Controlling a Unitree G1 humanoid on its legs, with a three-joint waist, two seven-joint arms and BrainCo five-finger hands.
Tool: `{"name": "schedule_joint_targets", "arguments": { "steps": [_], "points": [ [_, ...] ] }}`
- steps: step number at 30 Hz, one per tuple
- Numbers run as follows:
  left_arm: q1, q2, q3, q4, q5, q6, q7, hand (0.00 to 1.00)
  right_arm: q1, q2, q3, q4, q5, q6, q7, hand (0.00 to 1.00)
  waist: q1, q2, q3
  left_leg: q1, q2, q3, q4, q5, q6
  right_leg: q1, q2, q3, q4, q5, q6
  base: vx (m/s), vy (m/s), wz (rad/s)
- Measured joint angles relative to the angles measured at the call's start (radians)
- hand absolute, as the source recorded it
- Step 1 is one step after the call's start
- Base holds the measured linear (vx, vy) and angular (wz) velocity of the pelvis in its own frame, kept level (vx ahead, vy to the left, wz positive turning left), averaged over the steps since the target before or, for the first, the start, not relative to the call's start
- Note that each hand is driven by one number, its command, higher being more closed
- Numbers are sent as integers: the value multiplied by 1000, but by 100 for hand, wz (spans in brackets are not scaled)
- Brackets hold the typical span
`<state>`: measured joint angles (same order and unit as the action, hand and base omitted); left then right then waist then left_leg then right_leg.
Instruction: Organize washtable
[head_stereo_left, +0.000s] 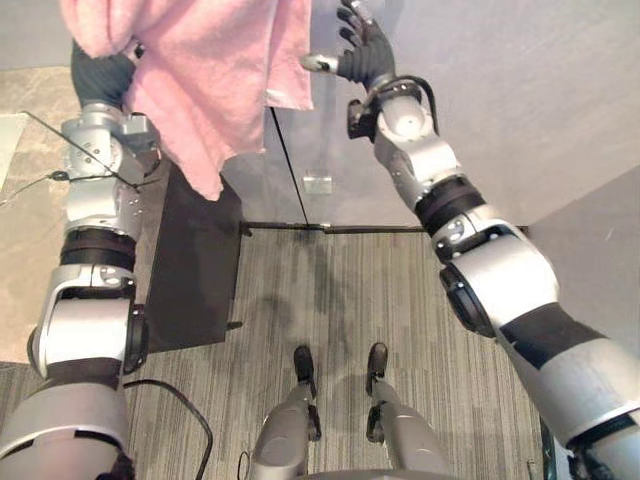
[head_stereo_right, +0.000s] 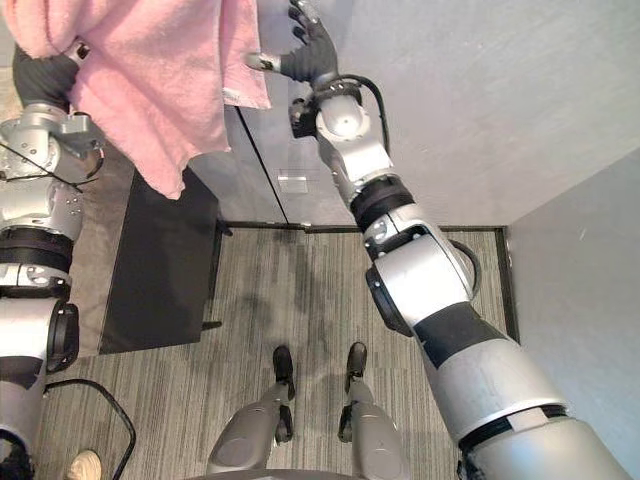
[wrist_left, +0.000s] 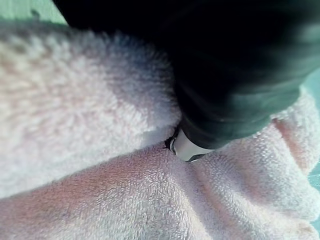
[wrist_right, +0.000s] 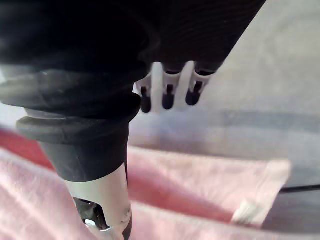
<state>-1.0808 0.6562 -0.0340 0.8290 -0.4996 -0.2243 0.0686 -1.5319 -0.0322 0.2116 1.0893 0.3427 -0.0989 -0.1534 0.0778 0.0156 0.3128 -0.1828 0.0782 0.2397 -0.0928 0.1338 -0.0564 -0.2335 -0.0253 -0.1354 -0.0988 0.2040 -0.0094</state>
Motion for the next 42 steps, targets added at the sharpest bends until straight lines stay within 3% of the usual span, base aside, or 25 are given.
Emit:
{"name": "schedule_joint_targets", "arguments": {
  "steps": [6, 12, 13, 19, 24, 27, 31, 42],
  "points": [
    [-49, -37, -2, 29, 0, 3, 7, 100, -37, 71, -6, 0, 28, -8, -23, 0, -3, 1, 1, -22, -11, -4, 0, 2, 1, -21, -6, 0, 0, 1, -1, 42, 49, 1],
    [-89, -56, -3, 31, 1, 6, 26, 100, -71, 89, -6, 0, 65, -11, -29, 0, -3, 1, 1, -49, -11, -2, 0, 2, 1, -49, -9, 1, 0, 5, -5, 38, 35, 0],
    [-90, -57, -3, 31, 1, 6, 26, 100, -74, 91, -6, 0, 69, -11, -30, 100, -3, 1, 1, -50, -11, -1, 0, 2, 1, -50, -9, 1, 0, 5, -5, 39, 32, -3],
    [-121, -92, -2, 31, 0, 9, 32, 100, -91, 89, -12, 60, 79, -10, -42, 100, -3, 3, 2, -56, -11, -4, 0, 2, 1, -54, -10, -2, 0, 5, -5, 40, 33, 2],
    [-121, -151, -2, 26, -40, 7, 47, 100, -167, 54, -63, 103, 81, -7, -82, 100, -1, 30, 16, -68, -11, -32, 0, 8, 6, -54, -13, -31, 0, 5, -5, 27, 30, 14],
    [-121, -173, -2, 17, -40, 6, 48, 100, -191, 24, -111, 103, 99, -7, -102, 100, 11, 31, 17, -70, -11, -41, 0, 11, 6, -53, -12, -41, 0, 5, -5, 29, 30, 8],
    [-121, -178, -3, -26, -40, 1, 46, 100, -199, -18, -126, 103, 97, -7, -109, 100, 21, 36, 20, -70, -12, -50, 0, 14, 9, -48, -15, -53, 0, 5, -5, 26, 32, 8],
    [-114, -178, -45, -52, -38, 1, 38, 100, -200, -64, -136, 103, 57, 9, -84, 100, 13, 40, 22, -33, -25, -43, 0, 15, 10, -13, -24, -40, 0, 5, -5, 20, 35, -1]
  ]
}}
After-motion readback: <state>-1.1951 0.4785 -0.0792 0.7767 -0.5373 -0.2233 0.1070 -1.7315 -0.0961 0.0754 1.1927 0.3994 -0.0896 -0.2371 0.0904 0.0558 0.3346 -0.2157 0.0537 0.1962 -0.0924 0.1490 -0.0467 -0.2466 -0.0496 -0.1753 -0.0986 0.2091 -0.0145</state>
